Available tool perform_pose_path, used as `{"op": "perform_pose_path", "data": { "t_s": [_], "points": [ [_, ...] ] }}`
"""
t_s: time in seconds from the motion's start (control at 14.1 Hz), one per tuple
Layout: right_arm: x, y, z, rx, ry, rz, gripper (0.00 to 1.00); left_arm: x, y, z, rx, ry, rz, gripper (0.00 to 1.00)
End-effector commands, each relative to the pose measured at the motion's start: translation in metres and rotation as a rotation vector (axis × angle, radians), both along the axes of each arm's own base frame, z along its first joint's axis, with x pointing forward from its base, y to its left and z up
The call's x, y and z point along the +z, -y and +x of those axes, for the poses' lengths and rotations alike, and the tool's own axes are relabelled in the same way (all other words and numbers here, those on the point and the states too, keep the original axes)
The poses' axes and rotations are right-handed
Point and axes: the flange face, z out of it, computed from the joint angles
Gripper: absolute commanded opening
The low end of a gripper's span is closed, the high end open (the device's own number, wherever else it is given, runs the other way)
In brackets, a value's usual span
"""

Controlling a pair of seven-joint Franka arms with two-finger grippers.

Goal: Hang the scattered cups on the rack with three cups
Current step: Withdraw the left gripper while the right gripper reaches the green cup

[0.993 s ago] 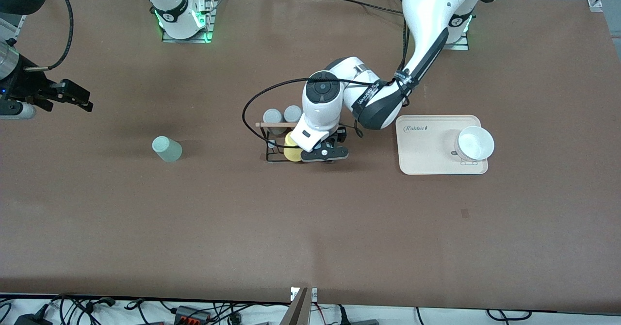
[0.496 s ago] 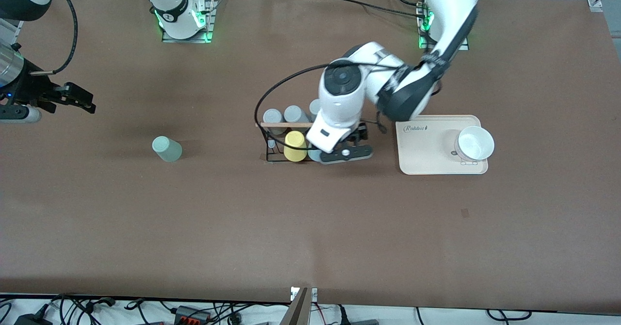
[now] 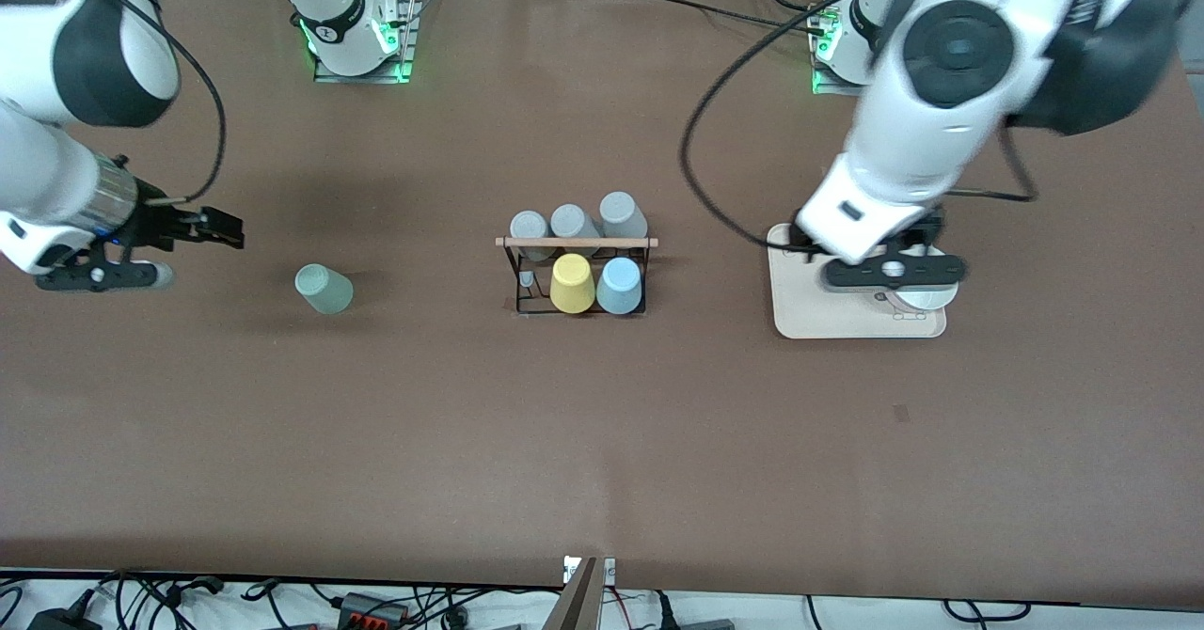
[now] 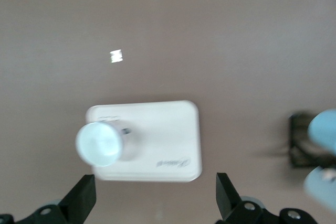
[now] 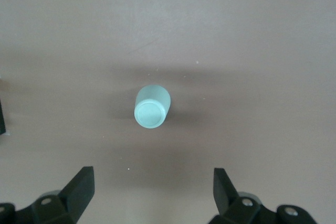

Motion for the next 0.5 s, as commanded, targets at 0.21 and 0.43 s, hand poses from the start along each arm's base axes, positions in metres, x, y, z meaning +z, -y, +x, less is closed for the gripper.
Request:
{"op": "perform_pose_path", "data": {
  "t_s": [0.21, 0.43],
  "points": [
    [-0.078, -0.011, 0.013, 0.016, -0.1, -0.026, 1.0, 0.024, -0.115, -0.004, -0.044, -0.107, -0.137, 1.0],
    [-0.108, -0.009, 0.016, 0.016, -0.069, -0.025, 1.0, 0.025, -0.133, -0.029, -0.006, -0.062, -0.134, 1.0]
  ]
}}
